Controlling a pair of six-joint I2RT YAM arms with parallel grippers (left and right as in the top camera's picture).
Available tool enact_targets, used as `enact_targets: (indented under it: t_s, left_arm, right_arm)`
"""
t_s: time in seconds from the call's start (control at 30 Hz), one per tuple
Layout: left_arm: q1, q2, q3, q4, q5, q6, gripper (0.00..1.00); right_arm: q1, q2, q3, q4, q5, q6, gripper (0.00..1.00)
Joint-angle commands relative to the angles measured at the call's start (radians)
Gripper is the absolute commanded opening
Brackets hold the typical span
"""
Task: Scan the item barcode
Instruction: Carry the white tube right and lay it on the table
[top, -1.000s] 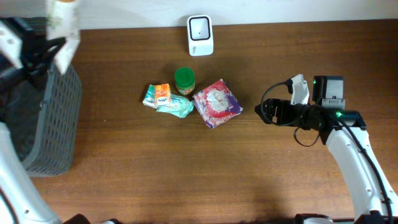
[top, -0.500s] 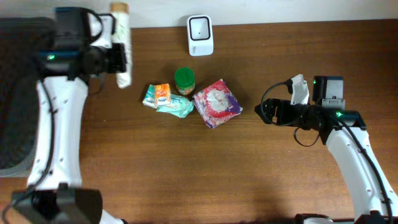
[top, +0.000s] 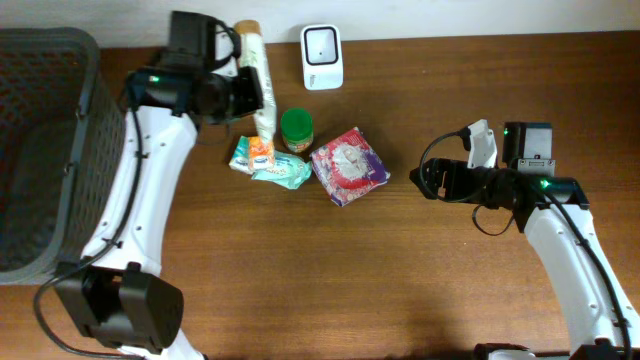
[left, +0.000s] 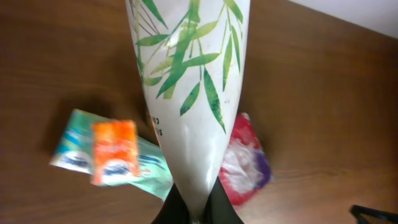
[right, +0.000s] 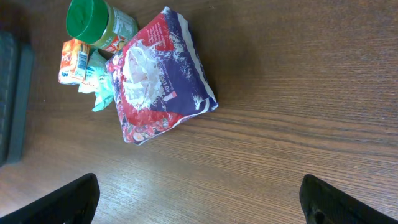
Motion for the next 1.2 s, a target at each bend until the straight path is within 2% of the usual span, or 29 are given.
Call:
enact_targets:
  t_s: [0.0, 0.2, 0.37, 0.5, 0.57, 0.67, 0.77, 0.8, 0.87, 0.9, 1.03, 1.1, 1.17]
  left_arm:
    - [-0.084, 0.013, 0.014, 0.032, -0.031, -0.133, 0.00]
    - [-0.311, 0.175, 0.014, 0.238, -0.031, -0.224, 0.00]
    - [-0.394, 0.277, 0.014, 0.352, -0.031, -0.224, 0.00]
    - [-0.442, 0.324, 0.014, 0.451, -0.031, -0.224, 0.00]
    - [-0.464, 0.355, 0.014, 0.484, -0.031, -0.228, 0.00]
    - [-0.507, 0.402, 0.014, 0.500, -0.032, -0.240, 0.08]
    - [-0.538, 0.446, 0.014, 0.507, -0.031, -0.239, 0.10]
    - [-0.541, 0.456, 0.014, 0.507, -0.031, -0.239, 0.19]
    - [-0.542, 0.459, 0.014, 0.507, -0.031, -0.219, 0.72]
    - [-0.542, 0.456, 0.022, 0.507, -0.031, -0.182, 0.86]
    - [-0.524, 0.381, 0.066, 0.477, -0.028, -0.060, 0.96]
    - [-0.484, 0.254, 0.069, 0.426, -0.028, 0.021, 0.99]
    - [-0.434, 0.132, 0.069, 0.368, -0.031, 0.030, 0.99]
  right_arm:
    - [0.005, -0.002, 0.009, 0.003, 0.002, -0.011, 0.98]
    - [0.005, -0.002, 0.009, 0.003, 0.002, -0.011, 0.98]
    - [-0.010, -0.008, 0.019, 0.006, -0.064, -0.007, 0.98]
    - [-0.126, -0.022, 0.097, -0.013, -0.241, -0.007, 0.98]
    - [-0.204, -0.022, 0.130, -0.055, -0.244, -0.007, 0.98]
    - [-0.299, -0.021, 0.143, -0.109, -0.244, -0.008, 0.99]
    - [-0.312, -0.021, 0.143, -0.154, -0.236, -0.008, 0.98]
    - [-0.312, -0.021, 0.143, -0.158, -0.236, -0.008, 0.98]
    - [-0.312, -0.021, 0.143, -0.160, -0.236, -0.008, 0.98]
    - [-0.312, -0.021, 0.143, -0.161, -0.236, -0.008, 0.99]
    - [-0.312, -0.021, 0.143, -0.193, -0.236, -0.008, 0.98]
    - [-0.312, -0.021, 0.143, -0.193, -0.237, -0.008, 0.98]
    - [-0.312, -0.021, 0.143, -0.193, -0.237, -0.008, 0.98]
